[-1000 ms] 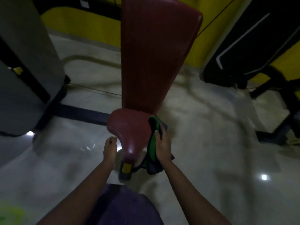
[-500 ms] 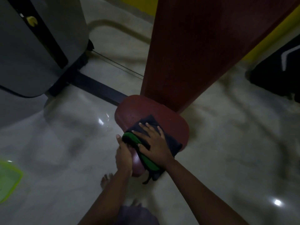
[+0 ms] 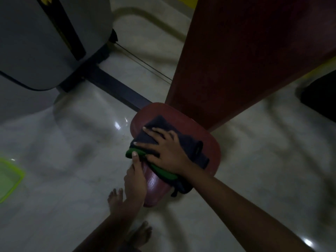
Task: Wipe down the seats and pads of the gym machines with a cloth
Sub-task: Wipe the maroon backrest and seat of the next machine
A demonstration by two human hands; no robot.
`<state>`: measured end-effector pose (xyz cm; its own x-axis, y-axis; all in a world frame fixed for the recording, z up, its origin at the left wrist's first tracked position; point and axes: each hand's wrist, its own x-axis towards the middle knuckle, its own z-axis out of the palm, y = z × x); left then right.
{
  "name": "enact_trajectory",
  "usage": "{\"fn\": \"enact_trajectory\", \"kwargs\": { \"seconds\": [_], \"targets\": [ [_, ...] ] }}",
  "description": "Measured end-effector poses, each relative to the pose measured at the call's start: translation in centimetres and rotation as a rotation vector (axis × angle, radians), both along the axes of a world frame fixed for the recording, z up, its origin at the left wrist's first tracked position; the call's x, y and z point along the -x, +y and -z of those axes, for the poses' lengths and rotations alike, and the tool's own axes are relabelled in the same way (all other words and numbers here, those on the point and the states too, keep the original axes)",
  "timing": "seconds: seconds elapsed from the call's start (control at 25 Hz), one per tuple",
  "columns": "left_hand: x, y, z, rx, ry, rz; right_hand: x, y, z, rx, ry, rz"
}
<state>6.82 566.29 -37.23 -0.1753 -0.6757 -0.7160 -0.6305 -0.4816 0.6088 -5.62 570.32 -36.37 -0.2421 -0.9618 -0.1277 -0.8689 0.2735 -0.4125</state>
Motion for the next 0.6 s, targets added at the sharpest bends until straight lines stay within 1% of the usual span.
{"fn": "enact_trajectory", "kwargs": {
  "seconds": [0.04, 0.08, 0.2, 0.28, 0.36, 0.48, 0.6],
  "targets": [
    [0.0, 0.0, 0.2, -0.004, 0.005, -0.006, 1.3, -1.5, 0.0, -0.023, -0.004, -0.039],
    [0.0, -0.1, 0.4, -0.001, 0.017, -0.017, 3.0, -3.2, 0.4, -0.045, -0.002, -0.031],
    [-0.3, -0.1, 1.1, -0.016, 0.034, -0.047, 4.9, -6.4, 1.5, -0.034, 0.044, 0.104],
    [-0.6, 0.0, 1.5, -0.014, -0.025, -0.025, 3.2, -6.6, 2.1, 0.000, 0.119, 0.006],
    [-0.9, -0.1, 2.0, -0.025, -0.080, 0.001, 3.4, -6.7, 2.1, 0.004, 0.089, -0.083],
    [-0.9, -0.3, 2.3, -0.033, -0.093, 0.038, 6.3, -8.0, 2.2, -0.043, 0.017, 0.055],
    [-0.8, -0.2, 2.3, -0.020, -0.101, 0.039, 8.0, -7.1, 3.2, -0.081, 0.024, 0.227]
  ]
}}
